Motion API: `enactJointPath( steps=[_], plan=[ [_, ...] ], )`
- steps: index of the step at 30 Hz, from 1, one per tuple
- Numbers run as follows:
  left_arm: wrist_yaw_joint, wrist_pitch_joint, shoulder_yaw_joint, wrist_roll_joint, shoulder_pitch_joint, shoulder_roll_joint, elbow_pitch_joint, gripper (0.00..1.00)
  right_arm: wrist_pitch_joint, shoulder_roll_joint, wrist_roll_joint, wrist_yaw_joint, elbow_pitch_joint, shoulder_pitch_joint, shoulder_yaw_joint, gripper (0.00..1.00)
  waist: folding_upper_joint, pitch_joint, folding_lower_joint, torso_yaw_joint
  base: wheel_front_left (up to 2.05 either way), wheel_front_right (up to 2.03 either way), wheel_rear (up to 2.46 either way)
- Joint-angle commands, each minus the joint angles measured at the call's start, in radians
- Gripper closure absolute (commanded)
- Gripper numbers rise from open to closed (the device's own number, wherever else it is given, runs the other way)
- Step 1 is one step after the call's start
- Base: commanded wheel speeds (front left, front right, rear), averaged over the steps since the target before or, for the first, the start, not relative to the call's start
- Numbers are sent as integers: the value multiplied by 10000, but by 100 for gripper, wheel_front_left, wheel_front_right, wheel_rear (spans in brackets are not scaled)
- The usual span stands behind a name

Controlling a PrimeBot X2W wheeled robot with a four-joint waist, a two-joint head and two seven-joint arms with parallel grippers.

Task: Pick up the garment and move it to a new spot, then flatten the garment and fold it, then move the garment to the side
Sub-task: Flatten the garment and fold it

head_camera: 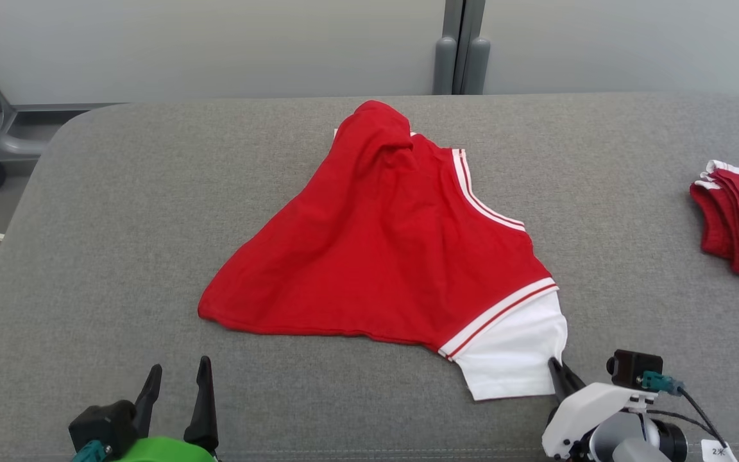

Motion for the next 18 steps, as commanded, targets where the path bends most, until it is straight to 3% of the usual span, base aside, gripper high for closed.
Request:
enactJointPath(
  steps=[1, 9, 18],
  plan=[
    [-149, 95, 36, -157, -337, -66, 173, 0, -73, -190, 152, -12, -202, -182, 45, 100, 0, 8, 0, -129, 0, 0, 0],
    [-509, 607, 177, -834, -1151, -433, 1389, 0, -32, -548, 170, -12, -878, -335, 207, 100, 0, 38, 0, -429, 0, 0, 0],
    [-888, 1615, 286, -1687, -2744, -1132, 3741, 0, 235, -648, -14, -12, -1547, -377, 223, 100, 0, 326, 0, -622, 0, 0, 0]
  ],
)
